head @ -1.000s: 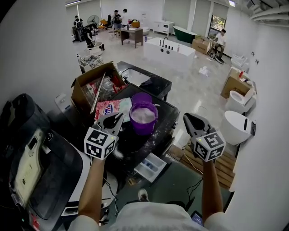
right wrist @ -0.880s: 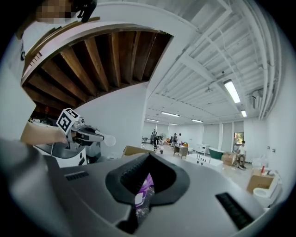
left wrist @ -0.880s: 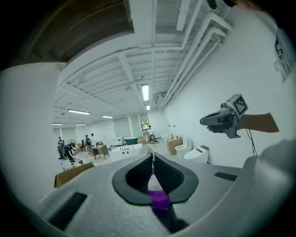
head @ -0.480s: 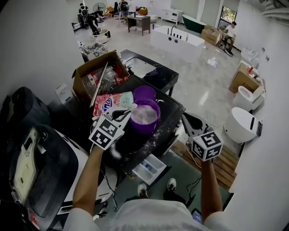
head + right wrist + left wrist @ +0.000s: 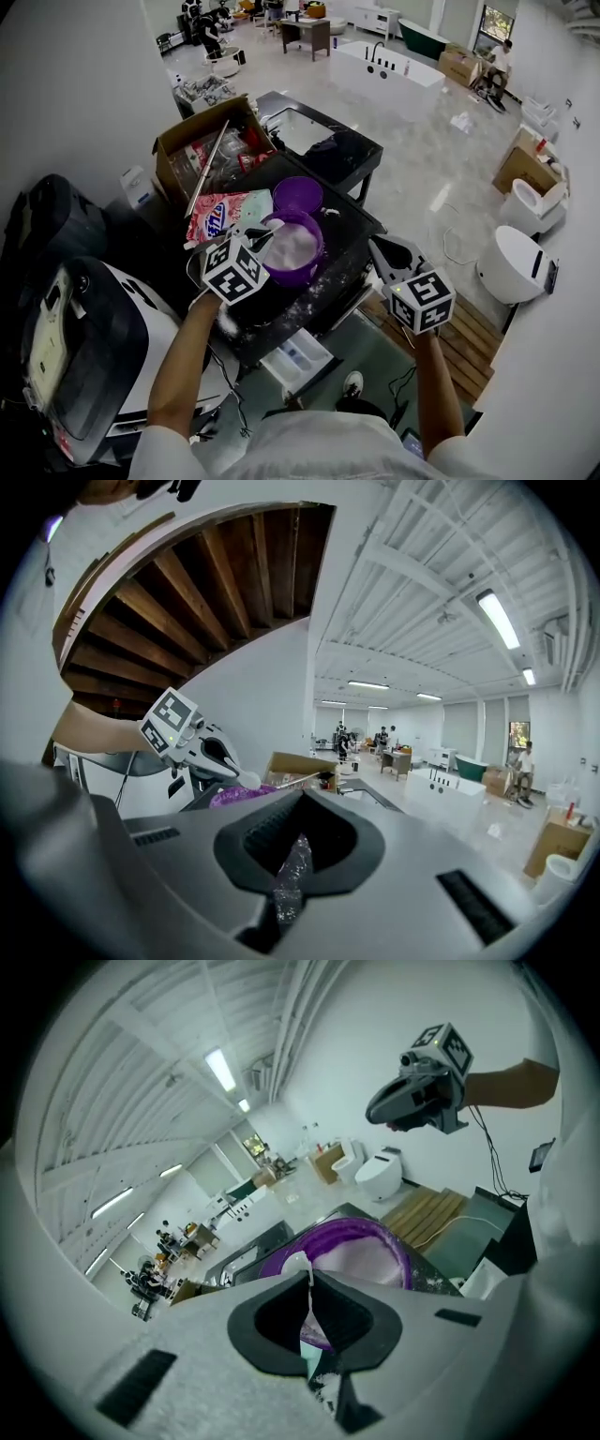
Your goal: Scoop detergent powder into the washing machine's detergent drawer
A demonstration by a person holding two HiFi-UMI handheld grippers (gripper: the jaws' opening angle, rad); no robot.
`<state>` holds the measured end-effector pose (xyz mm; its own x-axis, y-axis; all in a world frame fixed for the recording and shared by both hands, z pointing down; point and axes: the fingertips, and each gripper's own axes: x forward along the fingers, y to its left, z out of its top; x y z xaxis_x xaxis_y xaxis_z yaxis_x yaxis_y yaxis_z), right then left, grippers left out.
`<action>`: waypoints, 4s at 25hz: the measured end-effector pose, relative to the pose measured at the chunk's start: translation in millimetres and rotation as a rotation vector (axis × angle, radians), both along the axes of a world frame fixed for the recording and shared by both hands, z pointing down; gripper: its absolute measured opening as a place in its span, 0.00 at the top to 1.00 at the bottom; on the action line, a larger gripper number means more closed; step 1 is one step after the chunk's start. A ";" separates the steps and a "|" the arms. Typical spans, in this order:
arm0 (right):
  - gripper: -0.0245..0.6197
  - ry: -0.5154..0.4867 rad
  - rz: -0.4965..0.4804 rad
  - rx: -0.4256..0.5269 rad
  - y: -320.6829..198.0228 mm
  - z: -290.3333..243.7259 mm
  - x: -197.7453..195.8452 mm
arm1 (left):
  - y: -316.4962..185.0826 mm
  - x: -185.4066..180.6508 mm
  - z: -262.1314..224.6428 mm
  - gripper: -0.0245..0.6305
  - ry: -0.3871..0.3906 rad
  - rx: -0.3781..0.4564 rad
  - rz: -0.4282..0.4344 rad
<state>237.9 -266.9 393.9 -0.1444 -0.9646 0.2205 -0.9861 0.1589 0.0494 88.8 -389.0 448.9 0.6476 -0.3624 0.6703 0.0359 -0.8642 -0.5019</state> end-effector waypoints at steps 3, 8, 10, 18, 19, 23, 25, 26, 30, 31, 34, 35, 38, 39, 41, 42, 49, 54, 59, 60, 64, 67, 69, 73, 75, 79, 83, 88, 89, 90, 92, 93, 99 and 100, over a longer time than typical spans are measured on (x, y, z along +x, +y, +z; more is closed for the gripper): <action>0.95 -0.003 -0.025 -0.013 -8.0 9.4 5.6 | -6.1 6.0 17.7 0.94 -0.071 0.002 -0.009; 0.95 -0.029 -0.045 -0.019 -19.2 22.0 15.8 | -18.0 15.9 34.8 0.94 -0.161 0.031 -0.013; 0.95 -0.038 -0.050 -0.024 -22.4 27.3 18.4 | -21.1 19.8 40.4 0.94 -0.196 0.044 -0.005; 0.95 -0.048 -0.054 -0.046 -30.3 43.4 28.3 | -30.6 26.6 65.0 0.94 -0.368 0.153 0.044; 0.95 -0.050 -0.052 -0.048 -30.2 44.8 29.5 | -30.7 28.2 66.8 0.94 -0.369 0.143 0.043; 0.95 -0.053 -0.046 -0.052 -28.4 46.6 33.2 | -27.3 33.5 70.4 0.94 -0.347 0.054 0.034; 0.95 -0.052 -0.041 -0.055 -26.8 47.4 35.8 | -24.2 34.9 73.2 0.94 -0.330 0.002 0.026; 0.95 -0.051 -0.037 -0.056 -25.7 47.8 37.5 | -22.8 35.5 75.0 0.94 -0.325 -0.018 0.024; 0.95 -0.050 -0.020 -0.057 -20.0 48.4 43.0 | -17.2 36.9 79.9 0.94 -0.314 -0.086 0.018; 0.95 -0.050 -0.017 -0.057 -18.6 48.4 43.3 | -16.2 36.7 80.4 0.94 -0.312 -0.097 0.017; 0.95 -0.050 -0.011 -0.057 -15.0 48.2 44.1 | -13.4 36.2 81.4 0.94 -0.312 -0.117 0.019; 0.95 -0.049 -0.008 -0.058 -13.8 48.2 44.5 | -11.8 36.2 82.0 0.94 -0.315 -0.128 0.022; 0.95 -0.046 -0.004 -0.061 -10.8 48.0 44.1 | -7.1 35.3 83.9 0.94 -0.324 -0.165 0.029; 0.95 -0.045 -0.004 -0.062 -10.0 47.9 43.8 | -6.3 34.8 84.1 0.94 -0.326 -0.173 0.030; 0.95 -0.043 -0.002 -0.064 -7.7 47.9 43.6 | -4.2 34.4 84.0 0.94 -0.328 -0.191 0.030; 0.95 -0.041 0.000 -0.064 -6.2 47.9 43.7 | -2.4 34.1 83.9 0.94 -0.329 -0.204 0.031; 0.95 -0.037 0.008 -0.064 1.8 46.6 41.2 | 11.2 30.7 79.1 0.94 -0.305 -0.322 0.045; 0.95 -0.036 0.009 -0.068 7.2 47.1 37.8 | 21.4 28.6 73.4 0.94 -0.275 -0.413 0.051; 0.95 -0.031 0.006 -0.066 11.9 45.2 34.8 | 34.8 25.4 71.8 0.94 -0.285 -0.487 0.076; 0.95 -0.030 0.006 -0.066 12.7 44.5 34.4 | 37.2 24.8 71.6 0.94 -0.288 -0.496 0.080; 0.95 -0.024 0.003 -0.066 16.5 42.5 30.5 | 47.2 21.3 70.0 0.94 -0.290 -0.551 0.097; 0.95 -0.021 0.002 -0.066 19.1 42.1 28.1 | 52.1 20.8 65.8 0.94 -0.279 -0.620 0.105; 0.95 -0.022 0.001 -0.065 20.1 41.8 26.3 | 53.5 19.7 63.2 0.94 -0.265 -0.673 0.103; 0.95 -0.015 0.000 -0.064 21.7 39.6 22.7 | 54.3 15.3 56.8 0.94 -0.210 -0.760 0.086; 0.95 -0.013 -0.001 -0.063 22.4 38.1 21.3 | 55.2 13.2 53.1 0.94 -0.167 -0.792 0.075; 0.95 -0.011 -0.005 -0.061 21.3 36.3 17.8 | 54.4 7.5 49.5 0.94 -0.085 -0.850 0.047; 0.95 -0.007 -0.016 -0.061 18.9 34.4 10.4 | 53.3 1.6 45.0 0.94 0.001 -0.902 0.025; 0.95 0.000 -0.030 -0.058 15.7 33.2 3.8 | 48.6 -3.5 41.0 0.94 0.121 -0.960 -0.011; 0.95 0.002 -0.034 -0.058 14.9 32.8 2.7 | 47.8 -4.2 39.5 0.94 0.151 -0.975 -0.017; 0.95 0.005 -0.041 -0.058 14.2 32.3 0.9 | 46.9 -4.8 37.8 0.94 0.181 -0.989 -0.024; 0.95 0.011 -0.058 -0.060 12.7 31.3 -3.7 | 43.4 -6.1 34.9 0.94 0.245 -1.005 -0.045; 0.95 0.014 -0.065 -0.059 11.8 30.8 -6.1 | 40.8 -6.7 33.5 0.94 0.281 -1.011 -0.060; 0.95 0.018 -0.071 -0.022 5.0 21.8 -16.4 | 18.6 -15.4 24.6 0.94 0.520 -1.005 -0.188; 0.95 0.020 -0.071 -0.018 3.8 19.6 -17.9 | 15.2 -17.9 22.8 0.94 0.553 -1.002 -0.209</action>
